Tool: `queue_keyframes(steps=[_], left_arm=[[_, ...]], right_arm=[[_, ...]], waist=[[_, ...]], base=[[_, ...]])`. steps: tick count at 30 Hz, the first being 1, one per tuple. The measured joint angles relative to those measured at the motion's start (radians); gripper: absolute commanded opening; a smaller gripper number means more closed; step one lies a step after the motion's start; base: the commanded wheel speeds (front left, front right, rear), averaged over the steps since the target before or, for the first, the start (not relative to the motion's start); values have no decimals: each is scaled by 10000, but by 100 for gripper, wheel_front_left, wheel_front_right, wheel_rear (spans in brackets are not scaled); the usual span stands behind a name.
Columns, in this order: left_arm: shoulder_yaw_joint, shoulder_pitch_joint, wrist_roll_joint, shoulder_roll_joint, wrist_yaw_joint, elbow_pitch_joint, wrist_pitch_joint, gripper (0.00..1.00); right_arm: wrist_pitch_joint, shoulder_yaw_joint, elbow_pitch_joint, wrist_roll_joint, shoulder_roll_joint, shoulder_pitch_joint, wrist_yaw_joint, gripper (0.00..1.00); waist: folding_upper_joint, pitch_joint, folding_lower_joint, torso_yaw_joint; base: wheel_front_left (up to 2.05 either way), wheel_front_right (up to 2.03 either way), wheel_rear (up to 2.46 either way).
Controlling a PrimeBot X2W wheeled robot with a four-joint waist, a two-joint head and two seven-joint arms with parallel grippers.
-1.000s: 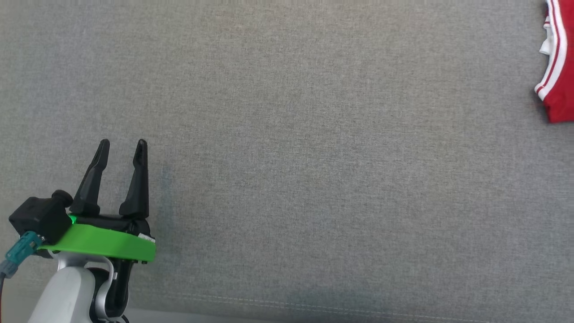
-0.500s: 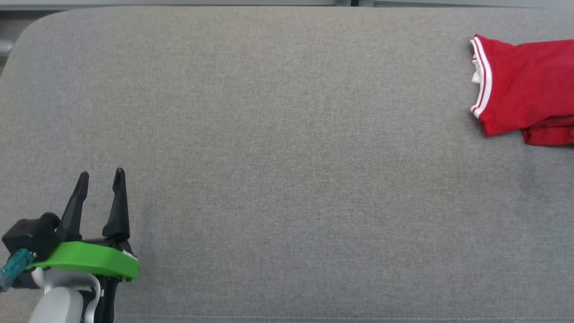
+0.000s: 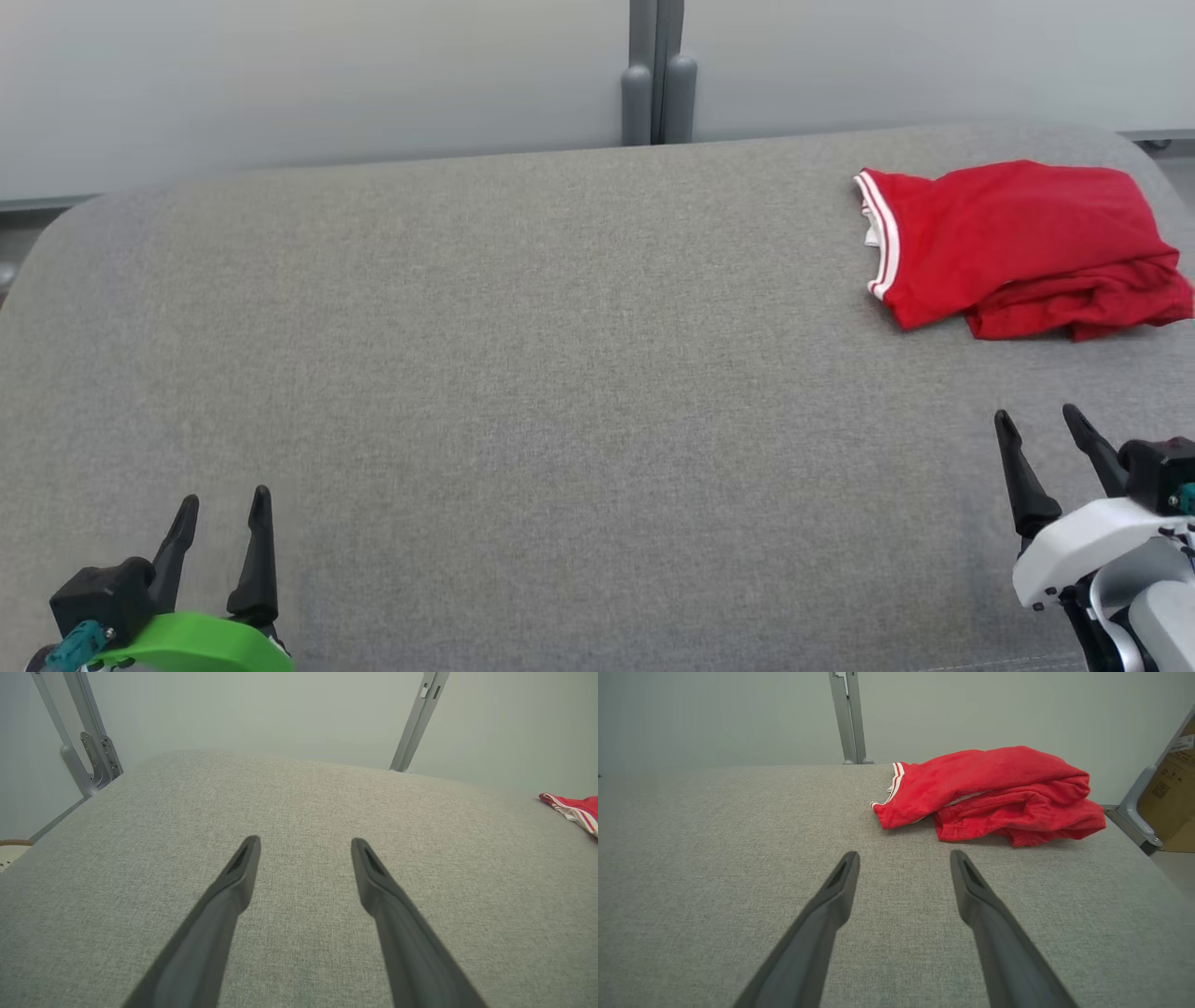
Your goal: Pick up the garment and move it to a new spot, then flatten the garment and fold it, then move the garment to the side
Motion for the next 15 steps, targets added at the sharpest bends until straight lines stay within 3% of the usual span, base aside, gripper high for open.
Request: queue_keyframes(steps=[12, 13, 15], left_arm=[[153, 119, 366, -197, 81, -146, 0, 100], [115, 119, 412, -230, 67, -182, 0, 0], [67, 156, 430, -322, 69, -13, 21, 0]], right_arm=[[-121, -1379, -128, -1223, 230, 237, 0, 100], [-121, -1496, -184, -1290, 265, 238, 0, 0], [-115, -1459, -59, -1302, 431, 249, 6, 0]], waist=[[0, -608, 0, -265], [0, -611, 0, -219], [0, -613, 0, -198]], base=[[0, 0, 0], [0, 0, 0], [0, 0, 0]])
